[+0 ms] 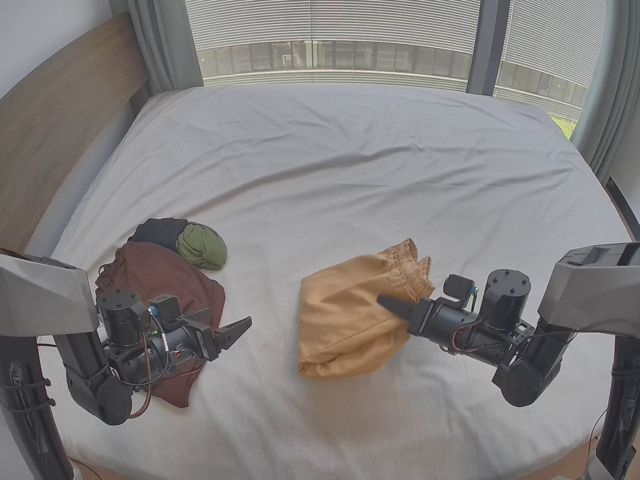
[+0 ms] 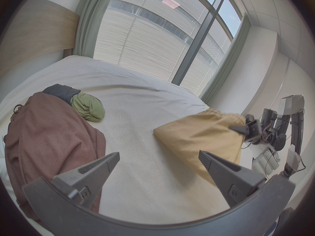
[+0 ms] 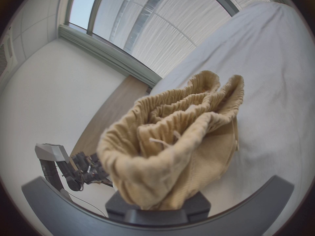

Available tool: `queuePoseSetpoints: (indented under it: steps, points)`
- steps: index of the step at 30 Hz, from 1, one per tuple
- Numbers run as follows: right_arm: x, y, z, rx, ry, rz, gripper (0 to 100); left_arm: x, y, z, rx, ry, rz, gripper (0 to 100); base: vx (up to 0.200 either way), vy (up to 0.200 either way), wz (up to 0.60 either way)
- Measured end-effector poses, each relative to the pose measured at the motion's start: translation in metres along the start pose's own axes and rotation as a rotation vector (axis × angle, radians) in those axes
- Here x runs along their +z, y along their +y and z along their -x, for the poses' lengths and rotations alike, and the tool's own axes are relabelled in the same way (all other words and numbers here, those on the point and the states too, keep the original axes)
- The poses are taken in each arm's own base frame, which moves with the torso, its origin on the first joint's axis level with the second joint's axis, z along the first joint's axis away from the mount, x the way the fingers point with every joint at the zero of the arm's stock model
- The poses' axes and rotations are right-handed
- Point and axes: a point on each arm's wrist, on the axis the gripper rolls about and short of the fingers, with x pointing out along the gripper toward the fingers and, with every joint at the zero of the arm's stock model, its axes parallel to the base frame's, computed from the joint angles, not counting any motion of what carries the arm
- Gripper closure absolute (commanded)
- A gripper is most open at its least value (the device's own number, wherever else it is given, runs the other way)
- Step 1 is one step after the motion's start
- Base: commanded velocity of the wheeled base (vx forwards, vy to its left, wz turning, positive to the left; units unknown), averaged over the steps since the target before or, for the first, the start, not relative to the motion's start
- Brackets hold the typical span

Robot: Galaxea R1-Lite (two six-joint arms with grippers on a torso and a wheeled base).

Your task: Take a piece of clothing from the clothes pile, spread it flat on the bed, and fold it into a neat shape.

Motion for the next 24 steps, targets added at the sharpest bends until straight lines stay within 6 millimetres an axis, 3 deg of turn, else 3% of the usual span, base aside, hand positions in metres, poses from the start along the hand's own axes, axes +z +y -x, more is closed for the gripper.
queuePoseSetpoints:
  steps: [10,24]
  points:
    - [0.034,0.024,-0.012,0.104,-0.111,0.057,100,-0.001,0.001,-0.001,0.001,0.004,0.002,0,0.000,0.000,0.00]
    - [0.077,0.029,-0.039,0.122,-0.173,0.077,100,-0.003,0.001,-0.002,0.000,0.009,0.004,0,0.000,0.000,0.00]
